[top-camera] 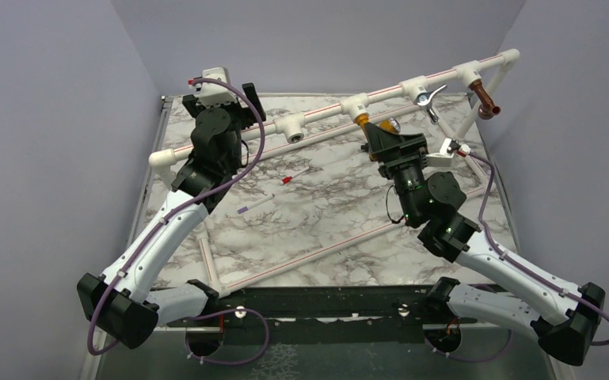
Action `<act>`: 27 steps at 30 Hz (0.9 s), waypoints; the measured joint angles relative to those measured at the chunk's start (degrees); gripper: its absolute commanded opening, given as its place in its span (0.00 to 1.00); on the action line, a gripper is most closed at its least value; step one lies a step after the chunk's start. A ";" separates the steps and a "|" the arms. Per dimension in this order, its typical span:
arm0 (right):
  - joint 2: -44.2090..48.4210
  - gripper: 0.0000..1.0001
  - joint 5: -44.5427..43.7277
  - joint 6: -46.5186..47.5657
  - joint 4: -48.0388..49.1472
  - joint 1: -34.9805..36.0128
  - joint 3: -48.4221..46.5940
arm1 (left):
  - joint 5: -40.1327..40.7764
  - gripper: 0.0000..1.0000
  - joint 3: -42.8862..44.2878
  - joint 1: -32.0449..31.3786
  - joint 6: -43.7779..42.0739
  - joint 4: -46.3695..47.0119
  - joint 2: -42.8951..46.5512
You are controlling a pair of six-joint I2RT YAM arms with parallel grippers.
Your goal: Install the water faucets
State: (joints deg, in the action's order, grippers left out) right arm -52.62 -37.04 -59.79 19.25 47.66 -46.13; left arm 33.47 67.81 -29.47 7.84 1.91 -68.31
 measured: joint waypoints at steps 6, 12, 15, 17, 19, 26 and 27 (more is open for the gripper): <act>0.98 0.87 0.79 10.82 -0.26 0.00 -1.14 | 0.00 0.99 0.00 0.00 0.00 0.00 0.00; 0.96 0.85 1.22 20.13 -1.62 0.00 -4.57 | 0.00 0.99 0.00 0.00 0.00 0.00 0.00; 0.63 0.82 1.22 22.77 -1.84 0.00 -4.81 | 0.00 0.99 0.00 0.00 0.00 0.00 0.00; -0.28 0.81 1.20 23.89 -2.54 0.00 -5.40 | 0.00 0.99 0.00 0.00 0.00 0.02 0.00; -1.55 0.81 1.20 24.50 -3.08 0.00 -6.21 | 0.00 0.99 0.00 0.00 0.00 0.02 0.00; -3.76 0.66 1.14 25.99 -3.96 0.00 -6.67 | 0.00 0.99 0.00 0.00 0.00 0.02 0.00; -3.87 0.64 1.09 26.14 -3.93 0.00 -6.67 | 0.00 0.99 0.00 0.00 0.00 0.00 0.00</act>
State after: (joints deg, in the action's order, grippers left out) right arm -56.49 -35.94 -33.65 15.31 47.66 -52.80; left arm 33.47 67.81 -29.47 7.84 1.91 -68.31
